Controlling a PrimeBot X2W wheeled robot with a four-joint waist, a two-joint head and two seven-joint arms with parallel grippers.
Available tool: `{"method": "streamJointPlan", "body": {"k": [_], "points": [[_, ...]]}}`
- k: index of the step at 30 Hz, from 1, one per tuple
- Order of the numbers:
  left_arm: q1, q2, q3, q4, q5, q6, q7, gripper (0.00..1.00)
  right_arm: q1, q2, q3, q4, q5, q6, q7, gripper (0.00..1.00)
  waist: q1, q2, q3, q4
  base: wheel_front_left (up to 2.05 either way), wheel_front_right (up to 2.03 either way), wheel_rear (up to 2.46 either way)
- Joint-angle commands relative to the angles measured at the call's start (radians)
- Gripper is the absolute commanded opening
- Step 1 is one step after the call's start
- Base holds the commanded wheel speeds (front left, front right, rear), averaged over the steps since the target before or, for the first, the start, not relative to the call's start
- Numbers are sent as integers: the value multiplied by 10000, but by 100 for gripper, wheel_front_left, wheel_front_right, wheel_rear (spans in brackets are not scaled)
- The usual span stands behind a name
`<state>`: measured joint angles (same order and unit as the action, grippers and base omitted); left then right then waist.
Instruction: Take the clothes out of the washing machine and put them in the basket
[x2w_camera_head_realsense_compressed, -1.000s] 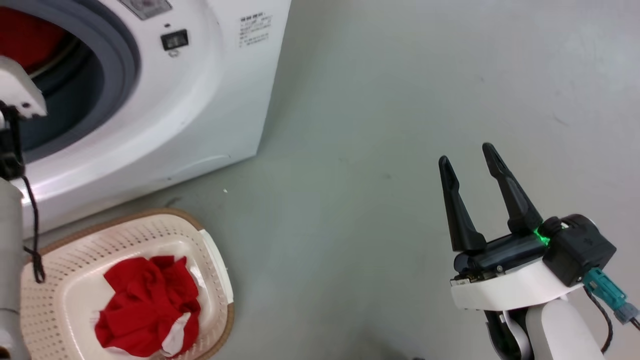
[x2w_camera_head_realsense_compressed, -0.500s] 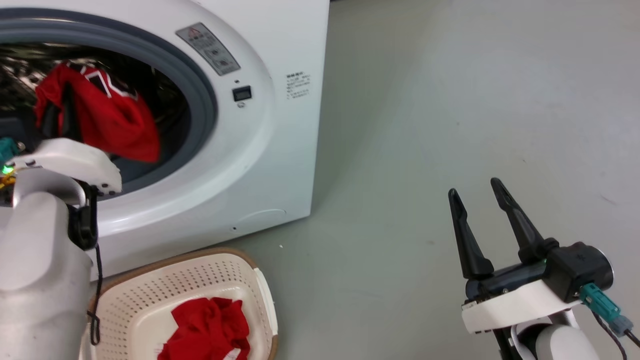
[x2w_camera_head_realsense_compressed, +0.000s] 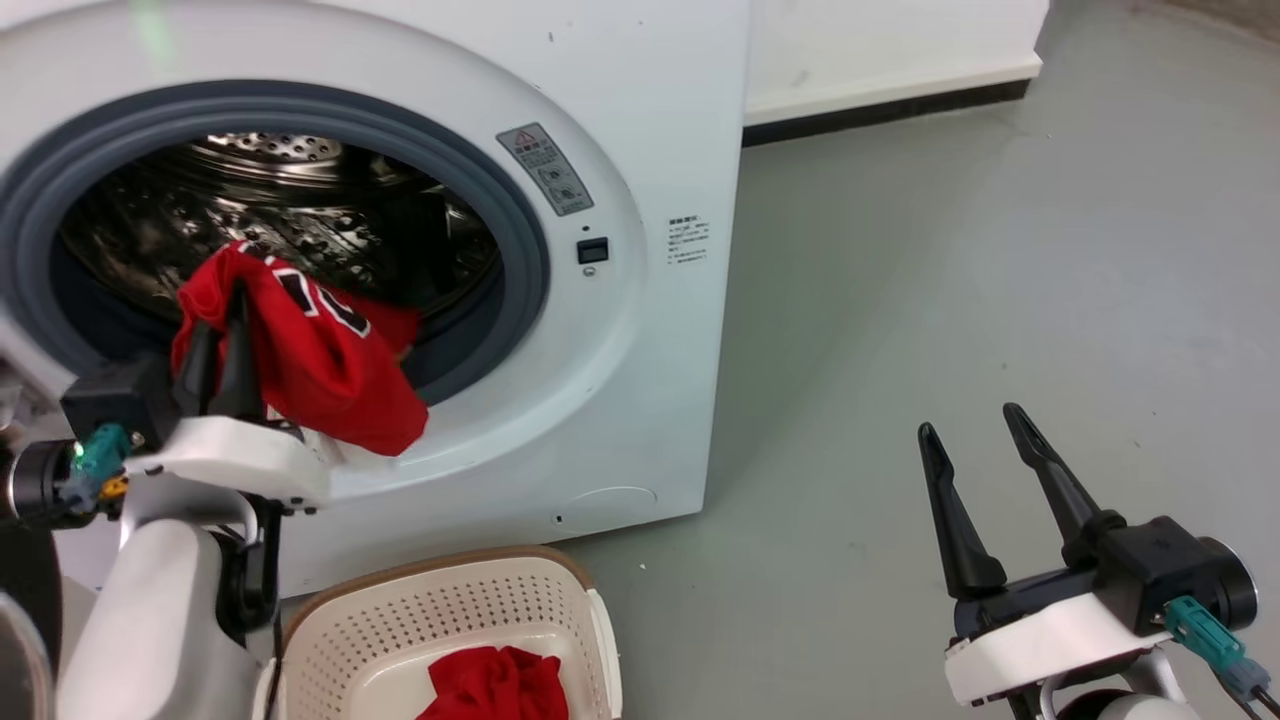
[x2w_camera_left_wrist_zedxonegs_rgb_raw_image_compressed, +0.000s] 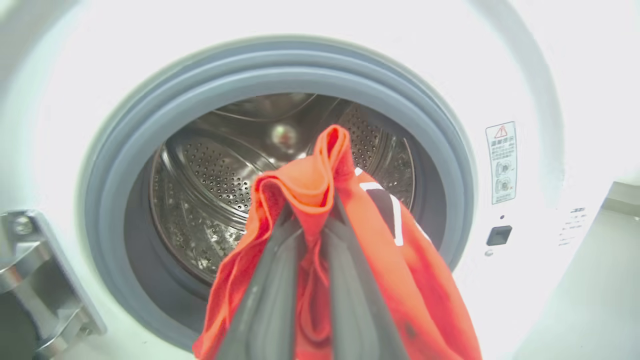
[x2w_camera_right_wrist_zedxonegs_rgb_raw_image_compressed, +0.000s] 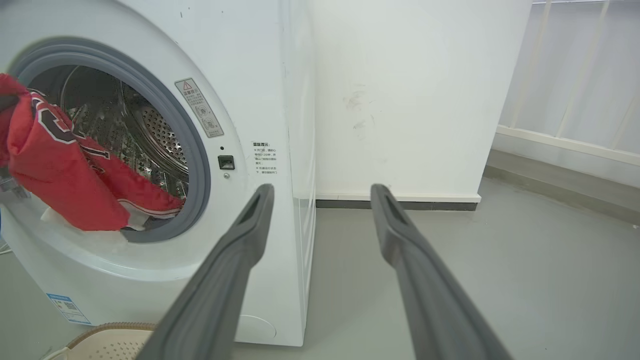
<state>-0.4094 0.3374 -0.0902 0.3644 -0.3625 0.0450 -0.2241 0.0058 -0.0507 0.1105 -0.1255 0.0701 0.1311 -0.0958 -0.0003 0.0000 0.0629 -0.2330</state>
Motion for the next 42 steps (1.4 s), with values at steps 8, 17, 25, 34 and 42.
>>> {"method": "streamJointPlan", "body": {"k": [8,17,25,34,42], "points": [[1980,-310,-435,-3175,73,549,755,0,439,14,-228,-194,-82,-7,231,100,3,0,-396,662,0,0,0],[3844,-767,-913,-4687,-180,1012,1609,0,332,12,-292,-434,-129,-7,365,100,3,0,-153,1219,0,0,0],[4342,-1406,-1280,-2720,-730,772,1329,0,-67,12,-255,-503,-259,-7,358,100,3,0,611,1426,0,0,0],[3171,-1854,-1400,328,-976,179,312,0,-659,14,-54,-584,-221,-7,205,100,3,0,2040,1277,0,0,0],[1590,-1872,-1226,2583,-950,-153,-172,0,-1307,14,163,-675,-225,-7,28,100,3,0,3446,1005,0,0,0]]}}
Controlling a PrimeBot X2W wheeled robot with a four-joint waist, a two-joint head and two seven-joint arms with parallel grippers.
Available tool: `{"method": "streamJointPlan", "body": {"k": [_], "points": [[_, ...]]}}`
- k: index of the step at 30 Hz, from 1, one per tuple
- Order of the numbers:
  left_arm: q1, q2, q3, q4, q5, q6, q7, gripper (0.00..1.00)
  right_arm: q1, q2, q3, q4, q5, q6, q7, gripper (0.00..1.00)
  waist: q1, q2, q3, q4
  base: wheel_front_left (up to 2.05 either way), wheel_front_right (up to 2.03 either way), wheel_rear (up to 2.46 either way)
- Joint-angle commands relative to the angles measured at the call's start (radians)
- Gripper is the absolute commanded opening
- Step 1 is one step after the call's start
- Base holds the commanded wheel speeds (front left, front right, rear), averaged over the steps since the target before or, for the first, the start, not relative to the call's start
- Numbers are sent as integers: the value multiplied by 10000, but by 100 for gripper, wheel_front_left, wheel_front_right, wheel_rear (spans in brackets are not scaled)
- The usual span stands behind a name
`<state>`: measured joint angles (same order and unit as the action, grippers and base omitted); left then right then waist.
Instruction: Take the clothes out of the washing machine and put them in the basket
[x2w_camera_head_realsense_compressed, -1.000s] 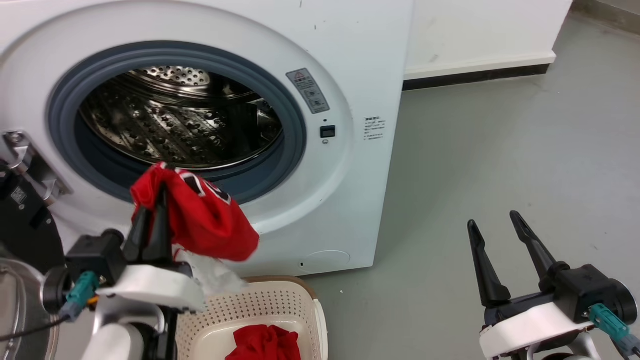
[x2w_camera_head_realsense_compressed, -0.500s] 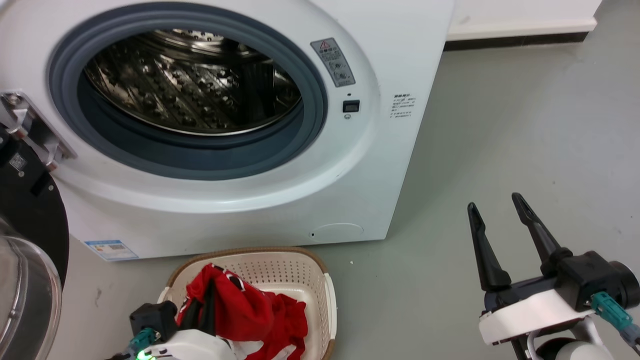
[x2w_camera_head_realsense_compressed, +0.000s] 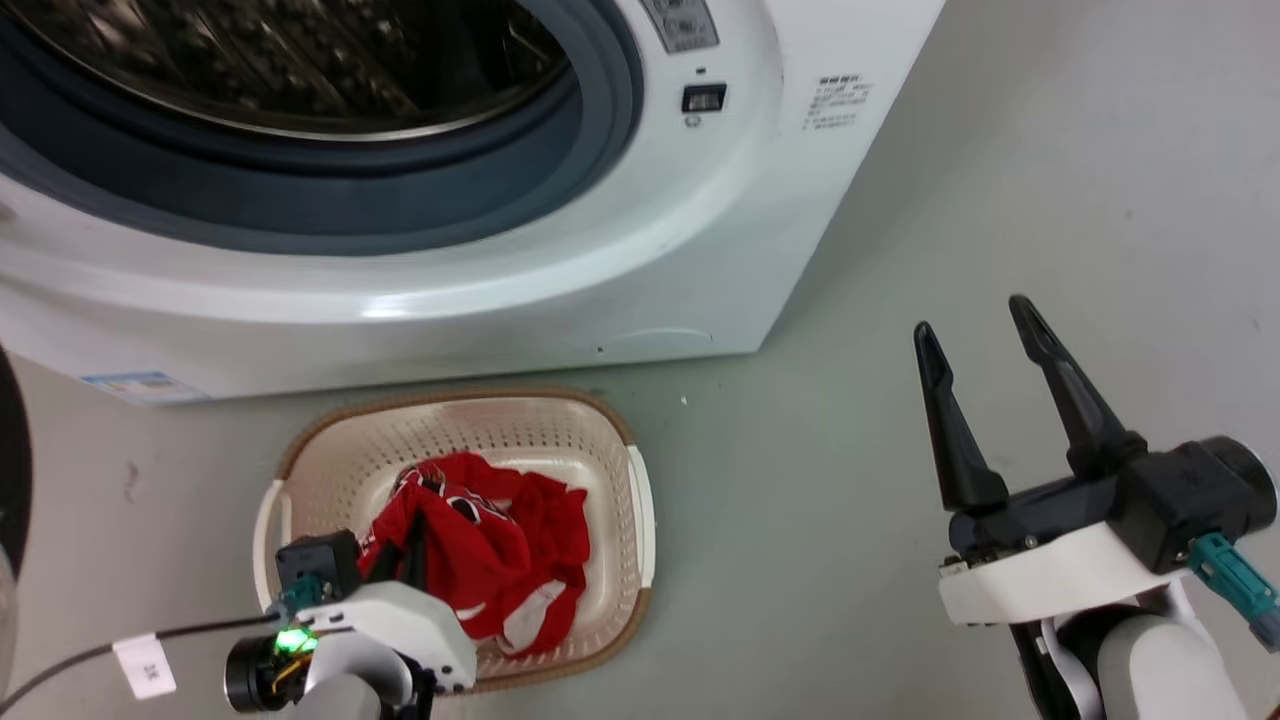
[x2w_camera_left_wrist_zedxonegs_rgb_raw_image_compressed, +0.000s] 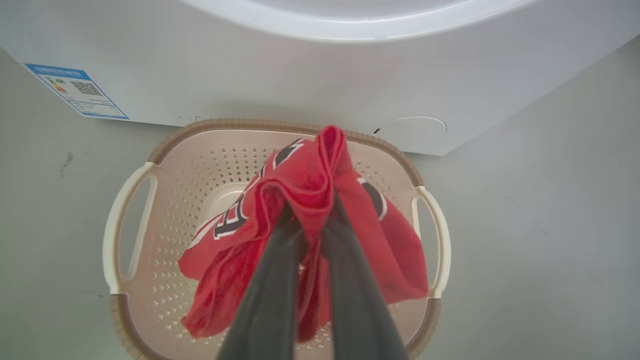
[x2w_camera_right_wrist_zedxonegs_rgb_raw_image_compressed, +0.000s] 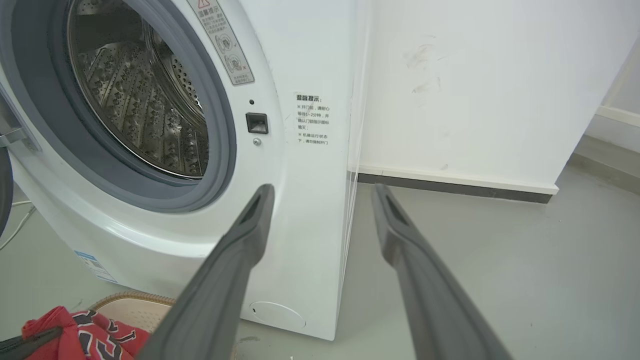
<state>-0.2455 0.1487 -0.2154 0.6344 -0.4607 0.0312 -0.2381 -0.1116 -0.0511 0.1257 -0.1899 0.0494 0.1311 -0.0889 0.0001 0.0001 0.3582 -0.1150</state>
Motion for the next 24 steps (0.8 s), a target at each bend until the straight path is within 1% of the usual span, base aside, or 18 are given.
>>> {"method": "streamJointPlan", "body": {"k": [1,5,12,16,20,24], "points": [[-251,24,25,171,59,-62,-80,0,-216,17,51,0,2,-7,-81,100,-1,-1,657,-229,0,0,0],[-1070,130,108,1499,142,-175,-203,0,-571,16,160,12,-37,-7,-188,100,-1,-1,1370,-474,0,0,0],[-2098,241,248,3157,262,-315,-281,0,-1024,16,376,51,91,-7,-446,100,-1,-1,2396,-862,0,0,0],[-2572,350,475,3724,330,-249,-288,0,-1273,17,520,9,113,-7,-585,100,-1,-1,2980,-1070,0,0,0],[-2953,451,757,3975,360,-300,-291,0,-1496,17,659,8,71,-7,-768,100,-1,-1,3456,-1252,0,0,0],[-3163,482,820,4245,561,-338,-271,0,-1661,17,847,142,143,-7,-893,100,-1,-1,3737,-1397,0,0,0]]}}
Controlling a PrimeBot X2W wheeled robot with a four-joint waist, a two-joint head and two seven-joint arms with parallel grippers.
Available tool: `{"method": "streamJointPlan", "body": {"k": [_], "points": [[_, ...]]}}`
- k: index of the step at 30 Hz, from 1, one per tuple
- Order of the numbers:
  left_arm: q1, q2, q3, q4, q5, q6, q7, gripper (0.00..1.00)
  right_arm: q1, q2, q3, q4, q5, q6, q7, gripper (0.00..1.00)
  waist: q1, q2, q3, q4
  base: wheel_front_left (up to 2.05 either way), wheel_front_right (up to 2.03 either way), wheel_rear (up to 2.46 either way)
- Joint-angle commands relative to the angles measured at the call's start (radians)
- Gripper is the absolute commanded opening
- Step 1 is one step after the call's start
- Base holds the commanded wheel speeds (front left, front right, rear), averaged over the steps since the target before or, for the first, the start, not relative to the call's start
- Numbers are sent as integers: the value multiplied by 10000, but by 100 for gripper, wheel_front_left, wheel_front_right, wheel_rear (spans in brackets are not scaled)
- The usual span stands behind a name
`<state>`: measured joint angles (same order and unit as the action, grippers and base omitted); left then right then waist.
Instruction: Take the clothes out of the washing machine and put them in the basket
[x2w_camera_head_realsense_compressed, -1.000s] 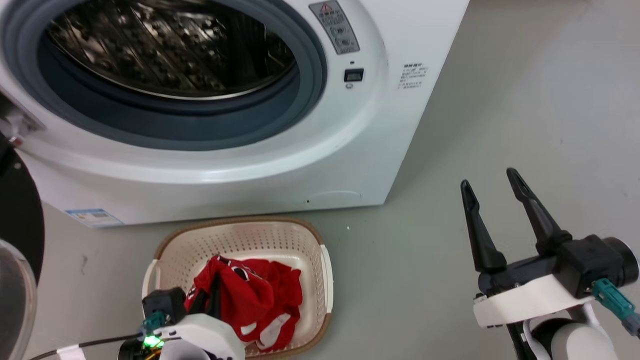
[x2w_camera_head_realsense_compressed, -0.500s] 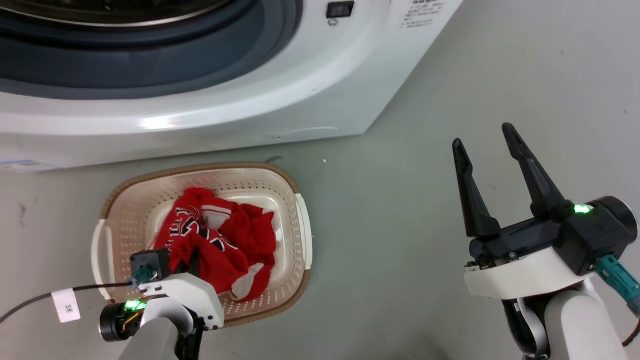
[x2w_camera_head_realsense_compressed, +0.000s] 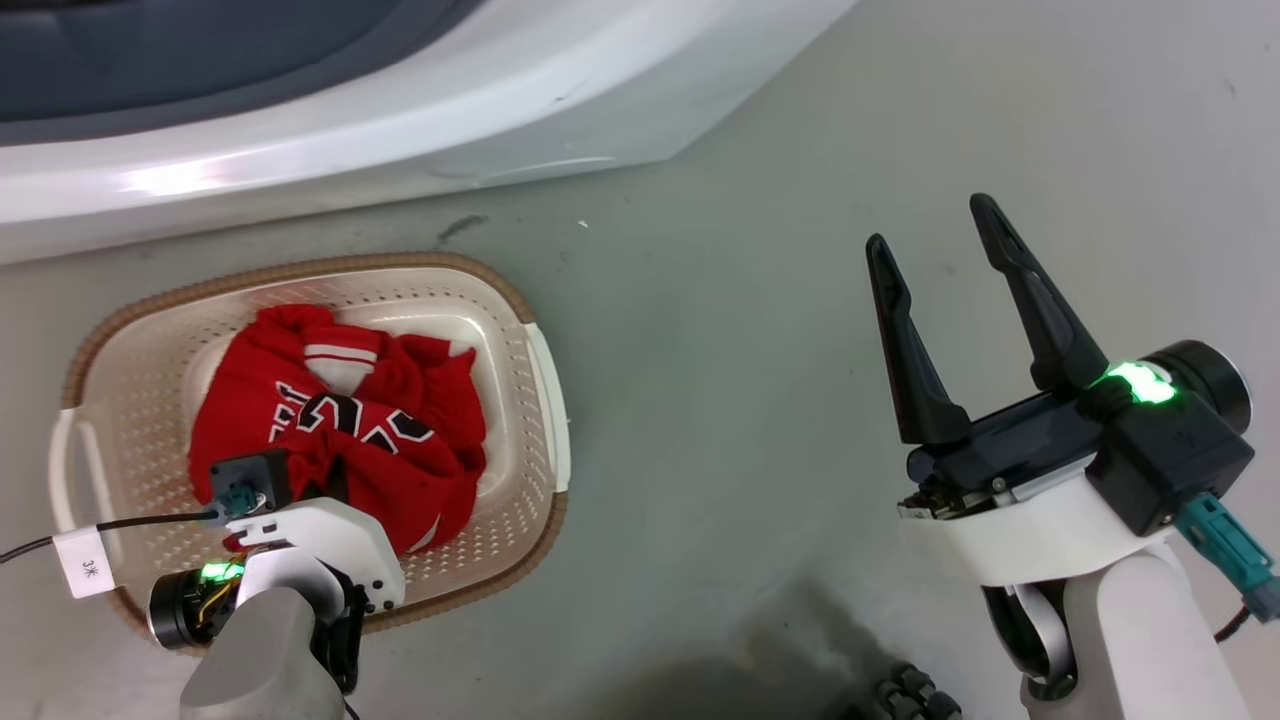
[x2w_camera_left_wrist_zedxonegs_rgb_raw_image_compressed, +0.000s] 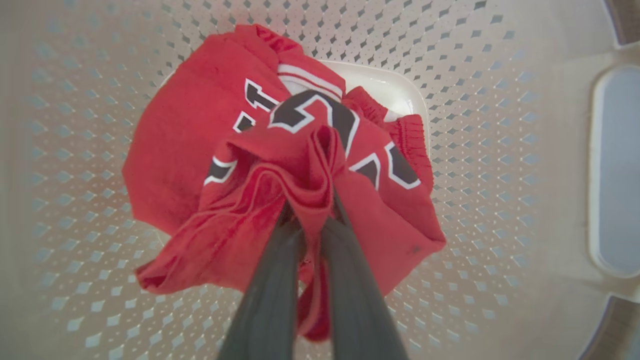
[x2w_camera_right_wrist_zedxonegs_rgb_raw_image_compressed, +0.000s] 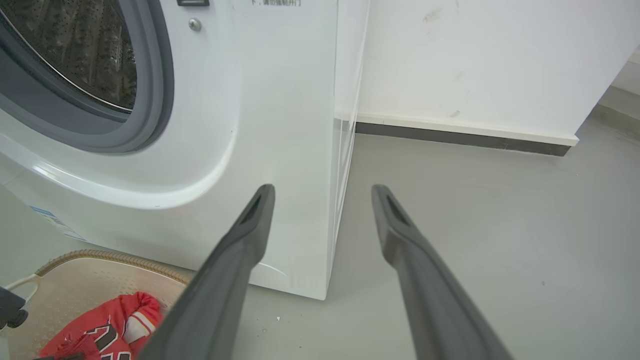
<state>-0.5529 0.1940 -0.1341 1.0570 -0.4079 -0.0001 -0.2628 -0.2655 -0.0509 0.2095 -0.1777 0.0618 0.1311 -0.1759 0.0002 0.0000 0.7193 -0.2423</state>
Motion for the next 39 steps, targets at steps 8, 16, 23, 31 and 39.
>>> {"method": "streamJointPlan", "body": {"k": [8,16,23,31,39], "points": [[-202,-182,77,766,157,-279,-24,91,-241,16,-15,338,161,-7,-205,100,-2,0,16,-171,0,0,0],[251,-471,261,1349,-15,-616,-25,100,55,13,-271,687,75,-7,-193,100,-2,0,-1233,-26,0,0,0],[825,-665,367,1038,33,-778,-25,100,641,14,-628,889,-30,-7,38,100,-2,0,-2801,367,0,0,0],[1390,-787,596,-600,479,-649,-26,100,1342,13,-1073,762,-86,-7,392,100,-2,0,-4231,983,0,0,0],[1893,-1015,877,-2698,972,-784,-26,100,2091,14,-1531,471,-180,-7,787,100,-2,0,-5256,1624,0,0,0]]}}
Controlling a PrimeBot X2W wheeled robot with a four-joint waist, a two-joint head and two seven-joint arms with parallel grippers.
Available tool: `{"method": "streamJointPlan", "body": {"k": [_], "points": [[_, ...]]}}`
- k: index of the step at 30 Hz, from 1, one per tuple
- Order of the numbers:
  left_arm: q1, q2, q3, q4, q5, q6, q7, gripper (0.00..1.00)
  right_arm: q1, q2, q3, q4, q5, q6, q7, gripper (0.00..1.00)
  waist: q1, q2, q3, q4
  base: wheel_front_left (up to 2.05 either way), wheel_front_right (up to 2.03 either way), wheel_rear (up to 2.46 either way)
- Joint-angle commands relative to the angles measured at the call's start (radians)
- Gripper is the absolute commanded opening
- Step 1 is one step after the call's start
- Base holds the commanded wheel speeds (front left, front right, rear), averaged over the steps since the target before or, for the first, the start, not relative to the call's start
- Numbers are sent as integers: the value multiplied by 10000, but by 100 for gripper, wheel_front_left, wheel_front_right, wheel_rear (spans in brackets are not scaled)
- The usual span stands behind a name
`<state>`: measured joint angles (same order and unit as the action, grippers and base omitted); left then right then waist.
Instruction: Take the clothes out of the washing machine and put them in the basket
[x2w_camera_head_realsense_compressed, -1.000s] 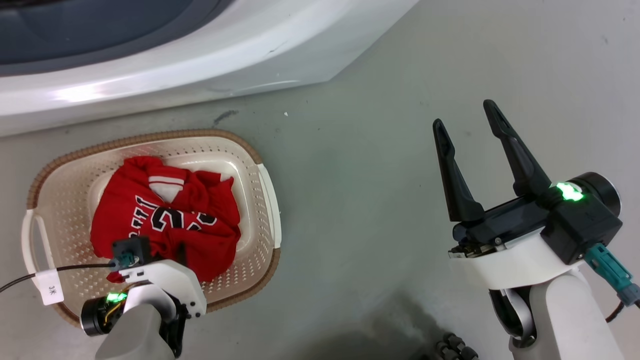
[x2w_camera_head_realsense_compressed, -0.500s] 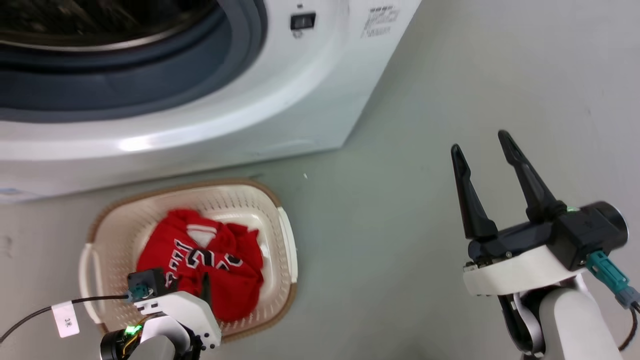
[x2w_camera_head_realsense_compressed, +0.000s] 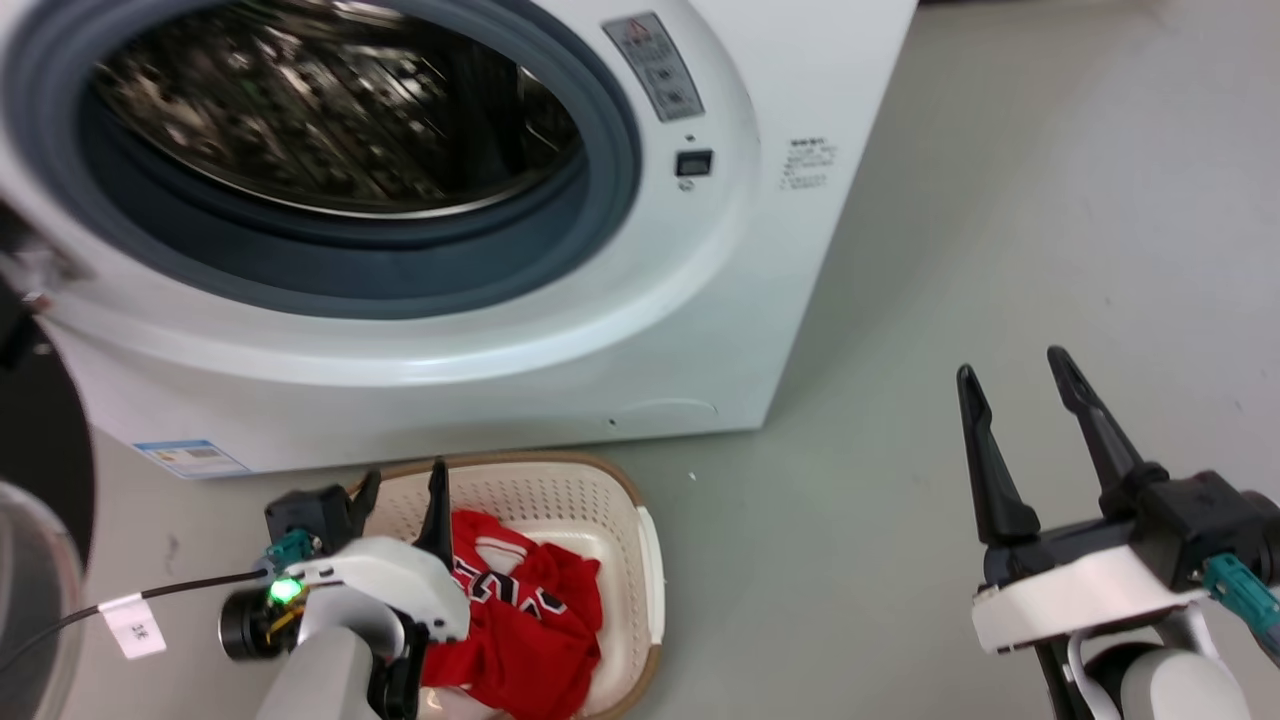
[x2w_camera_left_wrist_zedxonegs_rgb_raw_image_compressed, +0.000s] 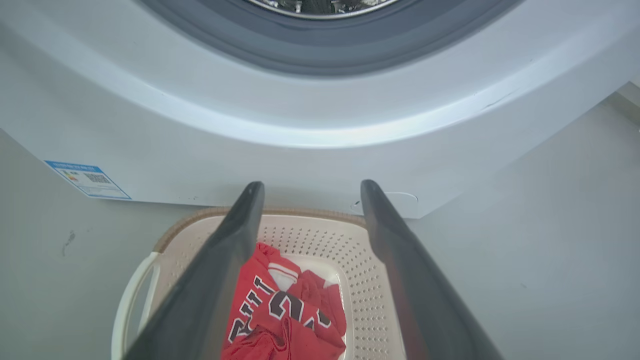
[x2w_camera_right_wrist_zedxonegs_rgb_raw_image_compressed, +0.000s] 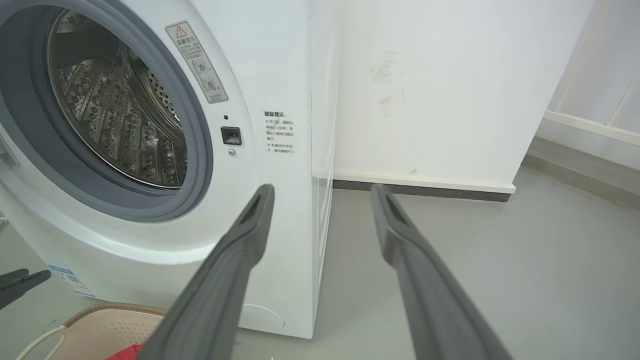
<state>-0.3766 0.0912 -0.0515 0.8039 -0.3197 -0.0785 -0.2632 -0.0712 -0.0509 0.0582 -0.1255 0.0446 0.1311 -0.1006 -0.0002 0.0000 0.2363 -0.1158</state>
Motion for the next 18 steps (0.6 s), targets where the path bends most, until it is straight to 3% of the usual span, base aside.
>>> {"method": "streamJointPlan", "body": {"k": [1,11,18], "points": [[255,1,59,-499,208,-10,-20,100,239,14,-54,-77,-15,-7,101,100,2,0,-538,408,0,0,0],[1419,64,31,-4457,1616,279,-22,100,955,13,-260,-298,-108,-7,462,100,2,0,-1631,808,0,0,0],[2451,189,-109,-6072,2135,543,-14,100,1410,13,-399,-316,-24,-7,582,100,2,0,-2299,1005,0,0,0]]}}
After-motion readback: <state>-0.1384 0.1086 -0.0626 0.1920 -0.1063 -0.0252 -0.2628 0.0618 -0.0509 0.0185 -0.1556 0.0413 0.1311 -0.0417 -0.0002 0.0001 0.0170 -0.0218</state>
